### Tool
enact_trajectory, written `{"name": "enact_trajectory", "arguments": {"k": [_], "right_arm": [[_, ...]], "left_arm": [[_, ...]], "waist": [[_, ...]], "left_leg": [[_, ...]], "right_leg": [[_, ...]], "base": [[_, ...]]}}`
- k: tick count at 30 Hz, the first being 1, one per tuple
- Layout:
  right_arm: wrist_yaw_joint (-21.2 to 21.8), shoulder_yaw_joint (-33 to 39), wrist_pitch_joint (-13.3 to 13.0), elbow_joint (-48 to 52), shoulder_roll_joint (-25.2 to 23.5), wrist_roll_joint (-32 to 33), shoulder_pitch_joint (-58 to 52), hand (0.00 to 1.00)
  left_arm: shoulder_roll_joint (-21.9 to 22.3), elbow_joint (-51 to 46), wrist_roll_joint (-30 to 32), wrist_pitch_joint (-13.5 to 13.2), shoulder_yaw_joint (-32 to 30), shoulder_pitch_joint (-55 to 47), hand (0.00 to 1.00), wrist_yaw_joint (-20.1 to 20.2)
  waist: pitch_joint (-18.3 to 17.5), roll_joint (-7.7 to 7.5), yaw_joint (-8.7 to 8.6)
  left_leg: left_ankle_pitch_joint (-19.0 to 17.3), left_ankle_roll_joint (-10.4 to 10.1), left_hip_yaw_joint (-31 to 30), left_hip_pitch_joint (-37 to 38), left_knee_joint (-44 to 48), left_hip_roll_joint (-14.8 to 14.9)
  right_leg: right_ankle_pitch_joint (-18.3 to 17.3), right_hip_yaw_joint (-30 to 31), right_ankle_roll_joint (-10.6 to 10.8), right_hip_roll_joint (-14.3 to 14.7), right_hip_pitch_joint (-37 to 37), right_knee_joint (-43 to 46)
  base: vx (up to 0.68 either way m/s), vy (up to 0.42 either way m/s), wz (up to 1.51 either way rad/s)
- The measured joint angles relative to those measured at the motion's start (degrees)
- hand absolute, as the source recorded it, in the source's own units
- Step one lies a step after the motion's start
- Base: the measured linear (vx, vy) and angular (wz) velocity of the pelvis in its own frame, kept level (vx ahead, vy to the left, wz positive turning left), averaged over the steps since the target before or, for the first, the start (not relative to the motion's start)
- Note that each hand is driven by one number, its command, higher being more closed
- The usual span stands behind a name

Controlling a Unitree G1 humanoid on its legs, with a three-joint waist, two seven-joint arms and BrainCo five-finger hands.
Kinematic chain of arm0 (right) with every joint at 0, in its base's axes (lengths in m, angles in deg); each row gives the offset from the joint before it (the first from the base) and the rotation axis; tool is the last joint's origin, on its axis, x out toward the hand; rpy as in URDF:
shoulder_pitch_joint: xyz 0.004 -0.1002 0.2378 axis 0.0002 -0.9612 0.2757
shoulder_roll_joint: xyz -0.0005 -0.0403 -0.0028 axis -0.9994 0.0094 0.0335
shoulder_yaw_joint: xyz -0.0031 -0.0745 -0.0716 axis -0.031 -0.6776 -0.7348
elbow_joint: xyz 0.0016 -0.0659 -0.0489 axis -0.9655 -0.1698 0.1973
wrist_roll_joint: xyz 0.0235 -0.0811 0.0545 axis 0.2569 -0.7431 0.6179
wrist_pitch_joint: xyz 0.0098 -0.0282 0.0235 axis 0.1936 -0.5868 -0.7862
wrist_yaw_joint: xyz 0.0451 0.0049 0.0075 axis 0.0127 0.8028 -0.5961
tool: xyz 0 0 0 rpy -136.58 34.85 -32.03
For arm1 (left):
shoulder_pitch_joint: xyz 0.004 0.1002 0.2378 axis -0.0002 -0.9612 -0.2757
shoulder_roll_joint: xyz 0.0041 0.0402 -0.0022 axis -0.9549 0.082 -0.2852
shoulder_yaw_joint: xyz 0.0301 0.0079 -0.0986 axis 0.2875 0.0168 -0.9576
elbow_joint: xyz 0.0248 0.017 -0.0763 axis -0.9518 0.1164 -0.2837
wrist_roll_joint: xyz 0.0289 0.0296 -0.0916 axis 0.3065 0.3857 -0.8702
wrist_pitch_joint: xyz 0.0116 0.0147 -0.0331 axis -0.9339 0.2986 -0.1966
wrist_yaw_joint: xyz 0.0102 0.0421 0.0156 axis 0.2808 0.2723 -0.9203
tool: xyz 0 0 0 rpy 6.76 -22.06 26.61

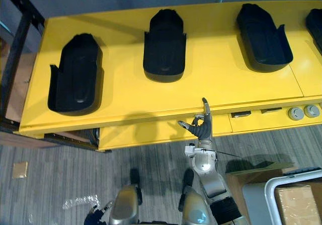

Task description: Walk over and take plastic housings, then place them on the shelf

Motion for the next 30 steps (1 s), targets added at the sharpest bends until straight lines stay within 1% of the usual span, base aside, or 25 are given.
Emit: {"name": "enact_trajectory", "arguments": {"k": [1, 2, 3, 4, 6, 7, 8, 9, 10, 11, 12, 14, 15, 16, 17, 18, 19, 22, 24, 25, 26, 29, 30], "right_arm": [[0.83, 0.43, 0.76, 0.83, 0.65, -0.28, 0.07, 0.00], [2.54, 1.08, 2.79, 2.67, 2.59, -0.48, 0.04, 0.00], [3.50, 1.26, 3.97, 3.65, 3.52, -0.52, -0.14, 0.00], [4.07, 1.68, 4.58, 4.63, 4.09, -0.52, -0.56, 0.00], [4.85, 4.99, 5.17, 9.18, 4.31, -0.51, -4.13, 0.00], [4.84, 5.56, 5.17, 10.32, 4.24, -0.52, -5.13, 0.00], [4.85, 6.80, 4.60, 12.56, 3.87, -0.50, -7.48, 0.00], [4.85, 7.50, 3.84, 13.18, 3.57, -0.45, -8.58, 0.00], [4.53, 9.80, 1.72, 14.11, 2.24, -0.51, -10.49, 0.00], [1.78, 14.94, -0.47, 15.94, -0.14, -0.50, -11.47, 0.00], [0.10, 17.99, -1.71, 16.67, -1.11, -0.45, -11.84, 0.00], [-5.34, 27.09, -5.66, 17.69, -2.15, -0.16, -11.69, 0.00], [-8.30, 31.40, -6.96, 17.41, -2.29, 0.17, -12.23, 0.00], [-10.84, 34.52, -7.98, 17.13, -2.66, 0.85, -14.00, 0.00], [-11.83, 35.70, -8.67, 17.00, -3.16, 1.16, -15.00, 0.00], [-13.37, 37.37, -10.03, 16.74, -4.40, 1.44, -16.77, 0.00], [-14.43, 37.49, -11.20, 15.56, -5.70, 2.11, -18.19, 0.00], [-14.94, 37.45, -12.22, 12.54, -8.56, 5.88, -20.18, 0.00], [-15.54, 37.57, -12.49, 9.54, -9.38, 8.56, -20.48, 0.00], [-16.49, 37.87, -12.70, 8.26, -9.96, 9.62, -20.44, 0.00], [-16.63, 38.31, -13.11, 8.04, -10.41, 9.76, -20.40, 0.00], [-17.30, 40.40, -19.96, 9.27, -10.94, 9.51, -20.23, 0.00], [-17.06, 40.82, -21.29, 9.99, -10.94, 9.47, -20.05, 0.00]], "left_arm": [[-0.13, 0.13, -0.03, 0.11, -0.03, 0.32, 0.00, 0.03], [0.65, 0.12, -0.01, 0.25, 0.00, -0.31, 0.00, -0.11], [0.87, 0.07, -0.01, 0.36, 0.01, -0.35, 0.00, -0.17], [0.88, 0.05, -0.01, 0.34, 0.14, -0.36, 0.00, -0.22], [0.19, -0.29, -0.09, 0.36, 1.16, -0.35, 0.00, -0.27], [0.21, -0.35, -0.19, 0.57, 1.19, -0.39, 0.00, -0.29], [0.18, -0.28, -0.51, 1.15, 1.32, -0.57, 0.00, -0.34], [0.08, -0.31, -0.68, 1.16, 1.45, -0.59, 0.00, -0.37], [-0.33, -0.40, -0.73, 1.15, 1.96, -0.67, 0.00, -0.46], [-0.87, -0.52, -0.75, 1.08, 2.57, -1.06, 0.00, -0.68], [-0.87, -0.60, -0.79, 1.05, 2.62, -1.34, 0.00, -0.82], [-1.26, -0.64, -1.53, 0.94, 2.68, -1.82, 0.00, -1.05], [-1.71, -0.68, -2.21, 0.57, 2.68, -2.35, 0.00, -1.09], [-2.03, -0.71, -2.37, 0.57, 2.68, -2.41, 0.00, -1.27], [-2.11, -0.70, -2.40, 0.57, 2.71, -2.52, 0.00, -1.46], [-2.15, -0.69, -2.46, 0.57, 2.80, -2.65, 0.00, -1.81], [-2.23, -0.69, -2.58, 0.58, 3.09, -2.84, 0.00, -2.20], [-2.64, -0.77, -3.01, 0.61, 4.02, -2.85, 0.00, -2.24], [-2.84, -1.05, -3.81, 0.58, 4.57, -2.86, 0.00, -2.30], [-2.93, -1.06, -4.57, 0.54, 4.93, -2.86, 0.00, -2.29], [-2.94, -1.06, -4.61, 0.52, 4.98, -2.87, 0.00, -2.29], [-2.99, -1.17, -4.58, 0.54, 5.04, -2.91, 0.00, -2.28], [-3.00, -1.17, -4.57, 0.56, 5.06, -2.91, 0.00, -2.27]], "waist": [[0.20, -0.50, -0.03], [0.22, 0.66, -0.06], [0.25, 0.75, -0.32], [0.24, 0.77, -0.52], [0.29, 0.61, -0.57], [0.29, 0.61, -0.54], [0.46, 0.30, -0.59], [0.57, 0.13, -0.57], [0.79, -0.27, -0.61], [0.95, -0.89, -0.98], [1.00, -1.30, -1.38], [0.98, -2.59, -2.73], [1.10, -3.50, -3.45], [1.09, -3.96, -4.06], [1.02, -4.08, -4.42], [1.01, -4.11, -5.17], [1.01, -4.11, -6.08], [1.01, -4.11, -6.37], [1.01, -4.11, -6.32], [1.01, -4.11, -6.33], [1.01, -4.10, -6.32], [1.01, -4.10, -6.34], [1.01, -4.10, -6.33]], "left_leg": [[0.46, 1.15, -0.12, 0.20, 1.61, -0.93], [-0.39, 1.61, -0.11, 0.13, 4.56, -0.93], [-0.81, 1.31, -0.02, -0.01, 4.09, -0.54], [-0.76, 1.25, -0.14, -0.16, 3.75, -0.64], [0.15, 1.21, -0.09, -0.49, 1.86, -1.54], [1.00, 1.35, -0.07, -0.46, 1.21, -1.76], [1.50, 1.44, 0.00, -0.36, 0.15, -2.22], [1.52, 1.47, 0.04, -0.30, 0.02, -2.36], [1.57, 1.55, 0.26, 0.00, -0.03, -2.64], [1.29, 1.85, 1.14, 0.77, -0.15, -2.94], [1.04, 1.94, 1.42, 1.15, -0.14, -3.05], [0.05, 2.24, 2.83, 1.65, 0.41, -3.43], [-0.71, 2.31, 3.24, 2.16, 0.77, -3.71], [-1.46, 2.48, 4.23, 2.53, 1.26, -3.78], [-1.72, 2.62, 4.34, 2.69, 1.32, -3.90], [-2.10, 2.74, 4.73, 2.99, 1.28, -4.06], [-2.50, 2.76, 5.27, 3.41, 1.26, -4.10], [-3.45, 2.86, 6.12, 3.92, 1.35, -4.22], [-3.58, 2.92, 6.08, 4.49, 1.29, -4.58], [-3.64, 3.00, 6.03, 4.49, 1.29, -4.71], [-3.70, 3.05, 6.01, 4.52, 1.28, -4.80], [-4.04, 3.39, 5.84, 4.72, 1.29, -5.26], [-4.11, 3.49, 5.82, 4.87, 1.30, -5.35]], "right_leg": [[0.25, -0.34, -0.05, -0.74, -0.29, -0.42], [0.39, -0.34, 0.17, -0.29, -0.26, -0.08], [0.42, 0.00, 0.20, -0.26, -0.20, -0.14], [0.42, 0.13, 0.20, -0.26, -0.22, -0.23], [0.48, 0.49, 0.13, -0.87, -1.49, 0.46], [0.48, 0.75, 0.12, -0.97, -1.97, 0.85], [0.46, 0.82, 0.10, -1.31, -2.47, 1.33], [0.47, 0.86, 0.07, -1.42, -2.48, 1.35], [0.54, 1.08, -0.07, -1.64, -2.46, 1.61], [0.48, 1.94, -0.36, -1.71, -2.47, 2.08], [0.51, 2.29, -0.34, -1.74, -2.44, 2.21], [0.27, 3.20, -0.09, -2.09, -2.31, 2.29], [0.12, 3.98, 0.11, -2.25, -2.25, 2.29], [-0.09, 4.65, 0.29, -2.56, -2.11, 2.33], [-0.18, 5.06, 0.38, -2.61, -2.13, 2.39], [-0.36, 5.38, 0.47, -2.70, -2.12, 2.45], [-0.67, 5.72, 0.71, -2.86, -2.08, 2.71], [-1.53, 6.76, 0.93, -2.96, -2.02, 3.40], [-2.11, 6.74, 1.02, -3.07, -1.95, 4.03], [-2.50, 6.70, 1.14, -3.21, -1.92, 4.46], [-2.62, 6.67, 1.19, -3.30, -1.91, 4.58], [-2.87, 6.48, 1.51, -4.04, -1.51, 4.73], [-2.93, 6.37, 1.58, -4.21, -1.27, 4.73]], "base": [[-0.01, -0.015, -0.06], [0.00, 0.008, -0.14], [0.01, -0.001, -0.08], [-0.01, 0.024, 0.21], [0.02, 0.019, 0.37], [0.06, 0.014, 0.27], [0.06, 0.016, 0.12], [0.09, 0.027, 0.07], [0.11, 0.036, -0.10], [0.11, 0.040, -0.18], [0.11, 0.035, -0.29], [0.09, 0.047, -0.26], [0.10, 0.084, -0.31], [0.10, 0.088, -0.31], [0.08, 0.053, -0.24], [0.08, 0.038, -0.18], [0.07, 0.031, -0.17], [0.03, 0.033, -0.15], [0.05, 0.027, 0.03], [0.04, 0.030, 0.05], [0.02, 0.028, 0.04], [0.02, 0.027, 0.05], [0.02, 0.038, 0.07]]}}
